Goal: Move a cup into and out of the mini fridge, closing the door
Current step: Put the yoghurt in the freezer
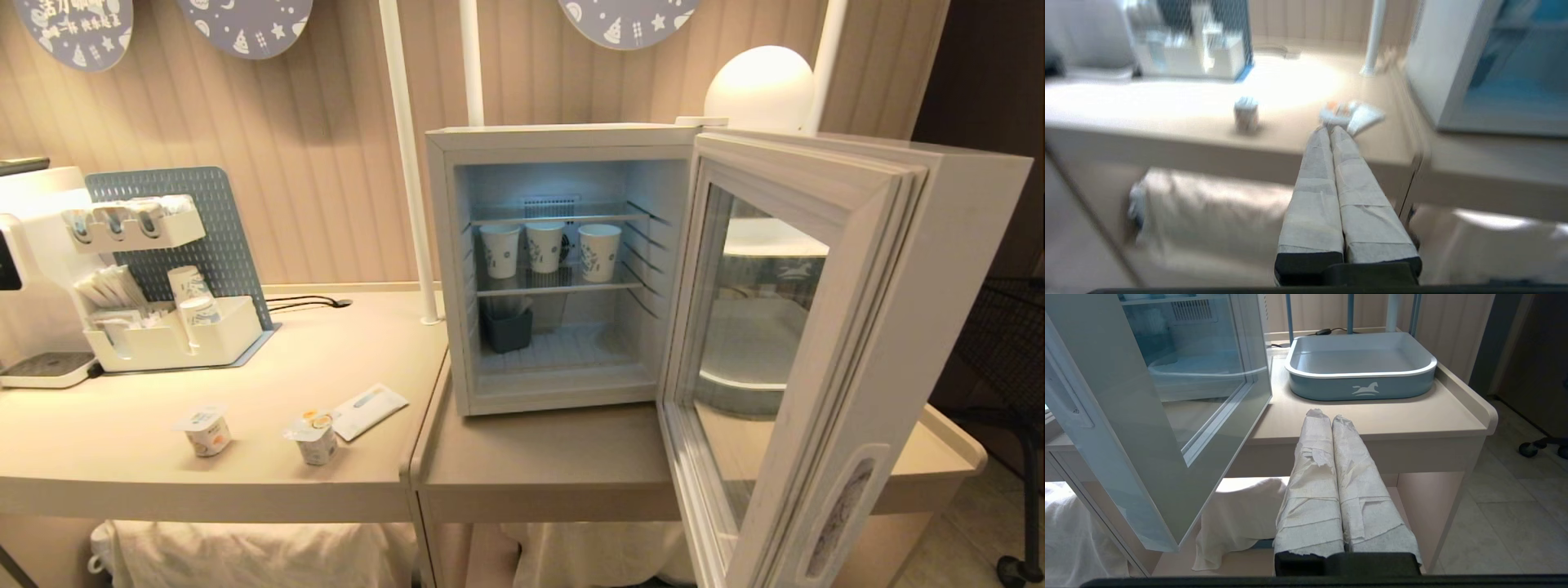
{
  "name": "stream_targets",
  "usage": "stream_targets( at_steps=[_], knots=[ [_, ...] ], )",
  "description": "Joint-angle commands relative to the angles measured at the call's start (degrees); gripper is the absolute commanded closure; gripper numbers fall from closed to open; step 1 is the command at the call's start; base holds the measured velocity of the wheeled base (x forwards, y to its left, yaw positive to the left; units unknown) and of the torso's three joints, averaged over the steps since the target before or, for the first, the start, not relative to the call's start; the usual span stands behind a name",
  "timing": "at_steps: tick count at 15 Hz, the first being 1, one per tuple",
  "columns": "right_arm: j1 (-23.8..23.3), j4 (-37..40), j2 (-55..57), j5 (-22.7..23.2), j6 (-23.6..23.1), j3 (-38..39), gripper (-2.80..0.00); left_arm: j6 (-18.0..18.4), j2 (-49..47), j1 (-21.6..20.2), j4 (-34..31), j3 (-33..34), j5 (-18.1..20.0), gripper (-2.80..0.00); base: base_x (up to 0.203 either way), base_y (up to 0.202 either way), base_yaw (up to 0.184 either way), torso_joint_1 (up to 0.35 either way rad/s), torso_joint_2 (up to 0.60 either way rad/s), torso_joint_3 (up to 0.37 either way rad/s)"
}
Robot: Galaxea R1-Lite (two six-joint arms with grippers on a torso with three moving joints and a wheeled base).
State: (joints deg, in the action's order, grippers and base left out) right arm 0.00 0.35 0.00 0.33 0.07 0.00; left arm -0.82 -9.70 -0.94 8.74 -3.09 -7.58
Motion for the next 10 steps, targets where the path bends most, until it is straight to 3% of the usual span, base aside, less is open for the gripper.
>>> stream_targets(
  at_steps=[1,4,7,10],
  knots=[
    [0.00,0.00,0.00,0.02,0.01,0.00,0.00,0.32,5.35,0.53,1.12,2.33,1.77,0.00,0.000,0.000,0.000,0.000,0.00,0.000],
    [0.00,0.00,0.00,0.02,0.01,0.00,0.00,1.34,9.96,0.74,-5.63,3.14,6.07,0.00,0.000,0.000,0.000,0.000,0.00,0.000],
    [0.00,0.00,0.00,0.02,0.01,0.00,0.00,2.97,9.77,0.76,-10.48,2.80,7.09,0.00,0.000,0.000,0.000,0.000,0.00,0.000],
    [0.00,0.00,0.00,0.02,0.01,0.00,0.00,3.37,9.79,0.76,-9.09,3.18,7.22,0.00,0.000,0.000,0.000,0.000,0.00,0.000]
  ],
)
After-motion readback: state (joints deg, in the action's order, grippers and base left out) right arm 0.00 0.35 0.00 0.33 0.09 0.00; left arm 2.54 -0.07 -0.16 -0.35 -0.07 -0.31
